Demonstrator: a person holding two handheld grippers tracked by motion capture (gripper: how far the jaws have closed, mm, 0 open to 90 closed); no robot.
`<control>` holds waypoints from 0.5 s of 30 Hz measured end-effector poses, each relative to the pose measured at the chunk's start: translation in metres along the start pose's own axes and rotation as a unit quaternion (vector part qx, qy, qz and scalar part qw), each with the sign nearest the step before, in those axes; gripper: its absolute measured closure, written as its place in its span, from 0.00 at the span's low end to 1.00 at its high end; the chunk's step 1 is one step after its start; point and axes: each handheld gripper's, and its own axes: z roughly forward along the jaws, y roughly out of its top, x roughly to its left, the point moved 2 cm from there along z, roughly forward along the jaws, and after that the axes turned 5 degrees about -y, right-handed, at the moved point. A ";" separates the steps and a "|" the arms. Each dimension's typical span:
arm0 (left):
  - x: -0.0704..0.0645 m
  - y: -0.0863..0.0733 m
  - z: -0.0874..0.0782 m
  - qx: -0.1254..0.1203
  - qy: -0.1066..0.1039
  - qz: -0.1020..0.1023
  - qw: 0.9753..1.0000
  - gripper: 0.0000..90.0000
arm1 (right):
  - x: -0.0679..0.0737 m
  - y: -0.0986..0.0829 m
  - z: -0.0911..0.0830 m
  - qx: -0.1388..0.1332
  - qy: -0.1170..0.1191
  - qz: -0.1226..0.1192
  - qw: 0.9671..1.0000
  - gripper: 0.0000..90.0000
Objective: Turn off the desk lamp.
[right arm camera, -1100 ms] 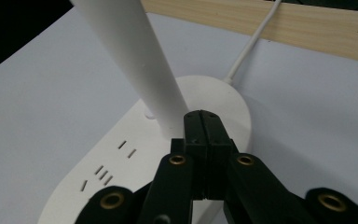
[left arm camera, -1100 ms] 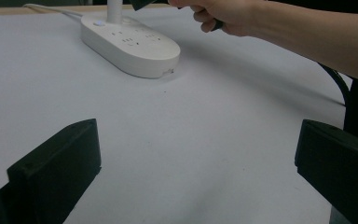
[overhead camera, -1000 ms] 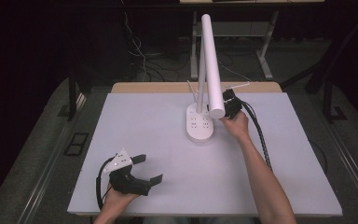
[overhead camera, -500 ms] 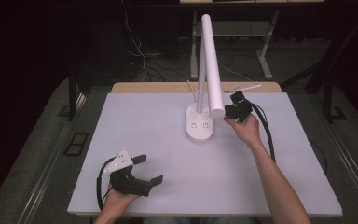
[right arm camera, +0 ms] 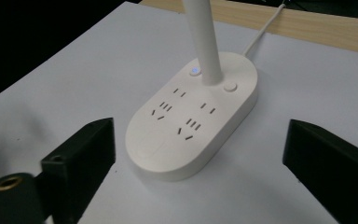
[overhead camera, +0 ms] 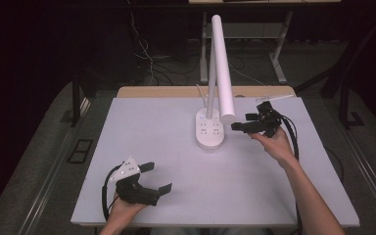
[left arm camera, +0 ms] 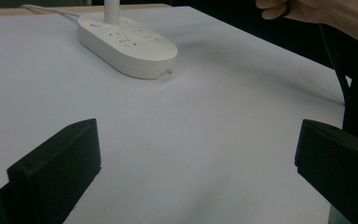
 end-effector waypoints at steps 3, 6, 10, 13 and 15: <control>0.000 0.000 -0.001 -0.001 0.002 0.000 1.000 0.00 | 0.003 -0.006 -0.010 -0.002 -0.001 -0.004 1.000 0.01; 0.000 0.000 -0.002 -0.003 0.002 -0.001 1.000 0.00 | 0.007 -0.013 -0.021 -0.004 0.003 0.000 1.000 0.01; 0.000 0.000 -0.002 -0.002 0.003 0.000 1.000 0.00 | 0.011 -0.024 -0.033 -0.010 0.003 -0.001 1.000 0.01; -0.001 0.000 -0.002 -0.001 0.003 0.000 1.000 0.00 | 0.015 -0.033 -0.041 -0.013 0.006 -0.001 1.000 0.01; -0.001 0.000 -0.001 -0.001 0.003 0.000 1.000 0.00 | 0.016 -0.039 -0.047 -0.013 0.008 0.002 1.000 0.01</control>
